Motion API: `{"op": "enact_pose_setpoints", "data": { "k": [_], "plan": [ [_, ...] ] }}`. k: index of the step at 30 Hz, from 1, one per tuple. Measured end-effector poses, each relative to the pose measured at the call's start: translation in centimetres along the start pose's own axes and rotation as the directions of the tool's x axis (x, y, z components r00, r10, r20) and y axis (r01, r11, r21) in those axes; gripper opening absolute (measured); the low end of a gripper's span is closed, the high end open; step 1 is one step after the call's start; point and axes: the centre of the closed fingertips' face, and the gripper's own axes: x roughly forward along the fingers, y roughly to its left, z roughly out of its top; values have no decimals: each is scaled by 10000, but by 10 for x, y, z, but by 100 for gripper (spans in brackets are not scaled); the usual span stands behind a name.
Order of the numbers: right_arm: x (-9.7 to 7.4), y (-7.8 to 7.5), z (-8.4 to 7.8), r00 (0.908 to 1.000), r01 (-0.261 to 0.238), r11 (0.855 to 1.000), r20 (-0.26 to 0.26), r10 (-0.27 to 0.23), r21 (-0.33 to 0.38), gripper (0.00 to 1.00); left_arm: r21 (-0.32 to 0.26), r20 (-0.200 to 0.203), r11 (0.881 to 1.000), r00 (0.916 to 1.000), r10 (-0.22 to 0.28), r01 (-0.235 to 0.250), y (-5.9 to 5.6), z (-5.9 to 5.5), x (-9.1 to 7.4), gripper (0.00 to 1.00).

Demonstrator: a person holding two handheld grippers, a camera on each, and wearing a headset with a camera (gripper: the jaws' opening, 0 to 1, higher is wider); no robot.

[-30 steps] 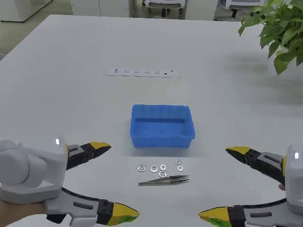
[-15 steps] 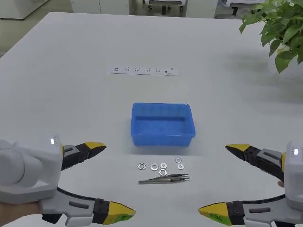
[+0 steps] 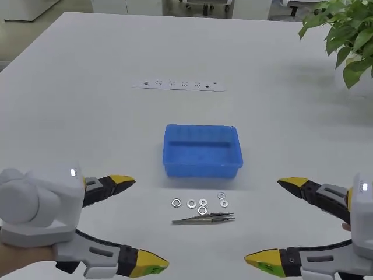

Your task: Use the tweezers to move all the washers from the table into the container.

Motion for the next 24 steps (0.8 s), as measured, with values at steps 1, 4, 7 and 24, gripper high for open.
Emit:
{"op": "enact_pose_setpoints", "data": {
  "k": [1,4,7,24],
  "plan": [
    [0,0,0,10000,-4,10000,22,4,28,92,16,7,10000,10000,1,-1,0,1,0,100],
    [2,0,2,10000,-27,10000,61,27,-11,91,-8,61,10000,10000,5,-5,0,3,1,100],
    [3,2,4,9999,-85,10000,83,85,-23,91,77,-20,10000,10000,11,-11,0,3,3,100],
    [-3,1,-3,9999,-100,9995,-62,102,293,90,19,-249,10000,9997,42,-41,-2,-7,1,99]
  ]
}}
